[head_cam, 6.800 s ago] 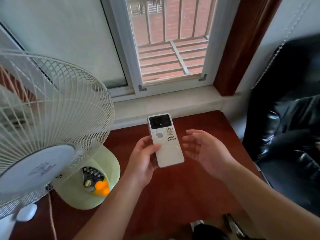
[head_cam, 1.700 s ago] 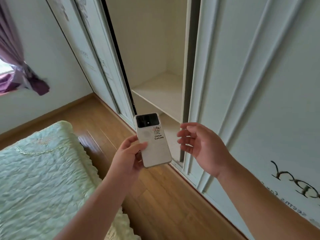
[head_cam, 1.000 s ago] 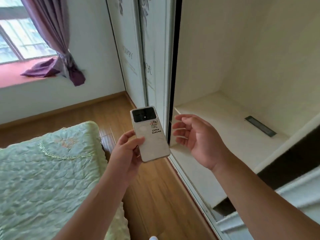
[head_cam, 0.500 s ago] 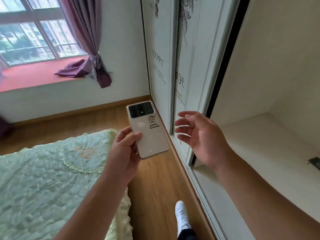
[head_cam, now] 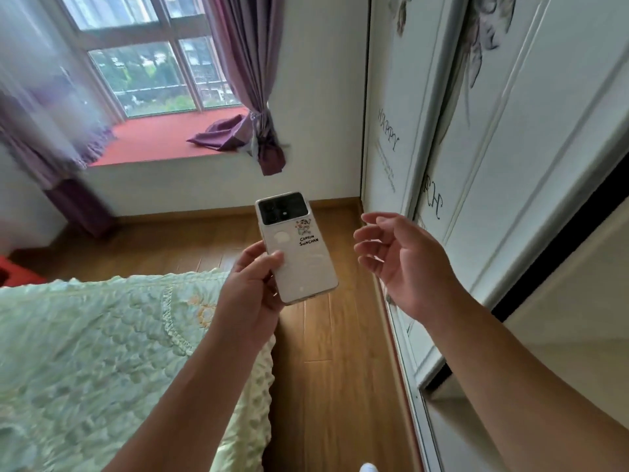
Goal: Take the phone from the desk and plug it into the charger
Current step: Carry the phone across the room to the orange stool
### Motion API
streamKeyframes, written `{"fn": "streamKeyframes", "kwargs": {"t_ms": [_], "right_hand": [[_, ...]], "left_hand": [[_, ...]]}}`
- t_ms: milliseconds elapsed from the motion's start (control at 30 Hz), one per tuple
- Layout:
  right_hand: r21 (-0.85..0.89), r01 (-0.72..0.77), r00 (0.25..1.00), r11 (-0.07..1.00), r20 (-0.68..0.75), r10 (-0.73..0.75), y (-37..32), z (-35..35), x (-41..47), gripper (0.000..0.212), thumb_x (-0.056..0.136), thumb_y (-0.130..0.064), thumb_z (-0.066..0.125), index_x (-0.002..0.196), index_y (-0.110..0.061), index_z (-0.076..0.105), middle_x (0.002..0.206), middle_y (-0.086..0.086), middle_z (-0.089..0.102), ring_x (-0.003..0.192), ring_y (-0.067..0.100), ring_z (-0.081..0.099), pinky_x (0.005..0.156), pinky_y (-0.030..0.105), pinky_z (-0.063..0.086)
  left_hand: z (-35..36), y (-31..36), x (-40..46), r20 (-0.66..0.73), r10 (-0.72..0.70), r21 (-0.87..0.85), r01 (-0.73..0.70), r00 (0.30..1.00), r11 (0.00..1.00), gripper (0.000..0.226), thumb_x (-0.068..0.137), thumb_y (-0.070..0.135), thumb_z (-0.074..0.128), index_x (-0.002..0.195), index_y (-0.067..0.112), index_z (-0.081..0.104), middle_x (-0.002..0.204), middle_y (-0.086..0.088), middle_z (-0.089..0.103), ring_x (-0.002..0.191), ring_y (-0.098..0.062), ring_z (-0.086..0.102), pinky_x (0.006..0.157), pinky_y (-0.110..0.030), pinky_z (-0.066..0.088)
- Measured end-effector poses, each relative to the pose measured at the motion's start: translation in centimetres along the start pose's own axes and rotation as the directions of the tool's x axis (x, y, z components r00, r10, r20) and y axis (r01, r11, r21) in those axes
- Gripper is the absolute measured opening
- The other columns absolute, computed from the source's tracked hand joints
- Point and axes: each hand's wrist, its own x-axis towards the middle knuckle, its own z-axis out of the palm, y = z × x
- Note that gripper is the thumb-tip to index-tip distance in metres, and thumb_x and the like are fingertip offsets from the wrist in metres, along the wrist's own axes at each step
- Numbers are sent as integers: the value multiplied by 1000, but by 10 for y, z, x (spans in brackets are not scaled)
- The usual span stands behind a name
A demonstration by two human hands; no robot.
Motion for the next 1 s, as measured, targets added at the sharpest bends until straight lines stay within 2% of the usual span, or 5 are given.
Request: {"fn": "streamKeyframes", "kwargs": {"t_ms": [200,467,600,733,1000], "right_hand": [[-66,-50,997,997,56,54,5,12,78,26,81,-23,54,102,-12,67,82,6,72,77,19,67,73,37,50],[-167,-95,990,981,89,111,44,58,218,28,83,-22,52,104,-11,66,84,7,71,79,21,67,70,34,53],[-175,-100,993,980,41,109,55,89,307,23,90,-18,51,104,-10,67,83,7,72,78,20,66,74,38,51],[-174,-107,994,979,13,111,59,121,380,22,94,-14,48,103,-8,67,82,8,71,77,21,65,73,38,50],[-147,-89,994,985,52,98,56,145,478,22,93,-14,48,105,-9,65,82,8,71,77,21,65,75,38,49]], "left_hand": [[-3,18,61,-54,41,-27,-42,998,999,34,89,0,59,119,15,59,109,-15,74,89,-31,73,65,-47,61],[-30,50,201,-71,56,-93,-63,996,994,34,87,2,61,117,16,59,100,-11,77,85,-29,75,65,-48,61],[-52,83,289,-53,37,-110,-42,998,993,31,87,3,62,116,14,59,101,-12,77,87,-31,74,69,-56,60],[-66,121,366,-59,39,-111,-46,997,993,26,87,2,62,108,17,61,92,-9,78,79,-26,75,55,-43,59],[-67,169,457,-31,80,-94,-83,996,992,27,83,4,64,107,17,62,94,-8,78,78,-24,75,53,-38,58]]}}
